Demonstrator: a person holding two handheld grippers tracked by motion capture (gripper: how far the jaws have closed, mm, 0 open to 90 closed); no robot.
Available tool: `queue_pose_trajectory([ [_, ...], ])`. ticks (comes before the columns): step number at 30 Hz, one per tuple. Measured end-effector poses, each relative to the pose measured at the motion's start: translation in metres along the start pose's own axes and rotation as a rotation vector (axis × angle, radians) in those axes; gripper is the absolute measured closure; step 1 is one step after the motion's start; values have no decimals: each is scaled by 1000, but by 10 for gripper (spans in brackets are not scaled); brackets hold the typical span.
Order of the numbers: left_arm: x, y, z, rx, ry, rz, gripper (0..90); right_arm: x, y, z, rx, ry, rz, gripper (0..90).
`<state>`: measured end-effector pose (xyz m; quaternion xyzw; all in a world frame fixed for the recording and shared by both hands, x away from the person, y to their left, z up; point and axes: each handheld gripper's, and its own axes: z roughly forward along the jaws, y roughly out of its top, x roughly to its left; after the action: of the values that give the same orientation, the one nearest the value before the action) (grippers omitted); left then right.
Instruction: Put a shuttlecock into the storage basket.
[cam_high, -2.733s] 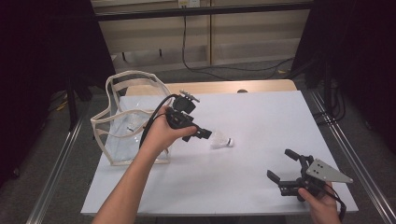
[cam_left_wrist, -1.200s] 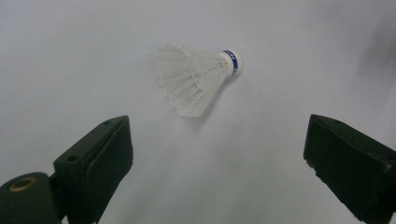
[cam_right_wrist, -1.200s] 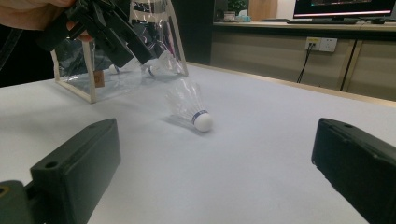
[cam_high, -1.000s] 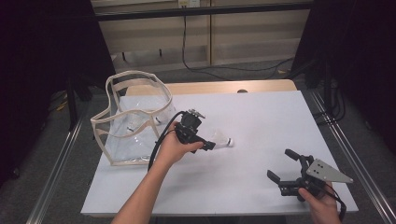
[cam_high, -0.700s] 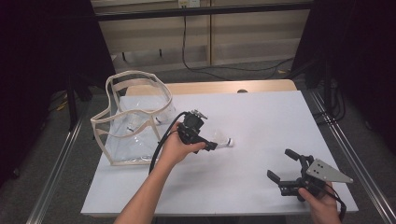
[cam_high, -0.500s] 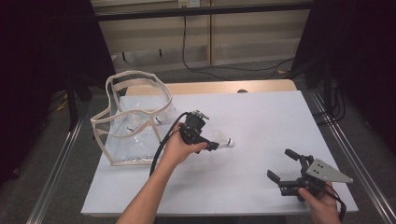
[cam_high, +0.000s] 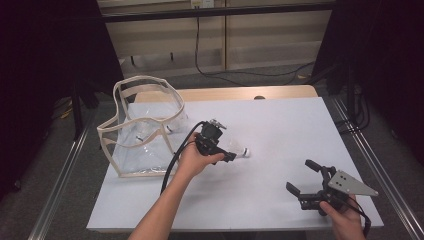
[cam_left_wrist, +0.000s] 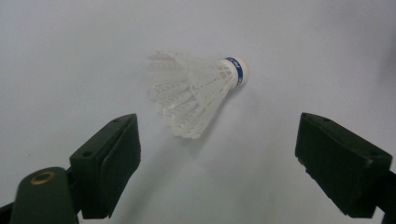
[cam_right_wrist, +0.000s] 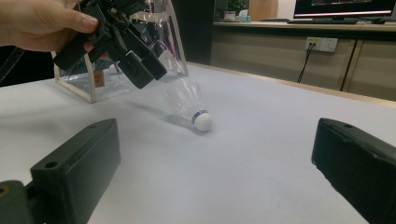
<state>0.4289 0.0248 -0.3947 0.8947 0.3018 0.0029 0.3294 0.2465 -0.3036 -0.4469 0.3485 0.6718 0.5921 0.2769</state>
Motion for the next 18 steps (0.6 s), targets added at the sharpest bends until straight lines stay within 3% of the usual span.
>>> queue_pose_trajectory([
  [18, 1, -2, 15, -18, -9, -10, 213, 0, 0, 0, -1, 0, -2, 8],
])
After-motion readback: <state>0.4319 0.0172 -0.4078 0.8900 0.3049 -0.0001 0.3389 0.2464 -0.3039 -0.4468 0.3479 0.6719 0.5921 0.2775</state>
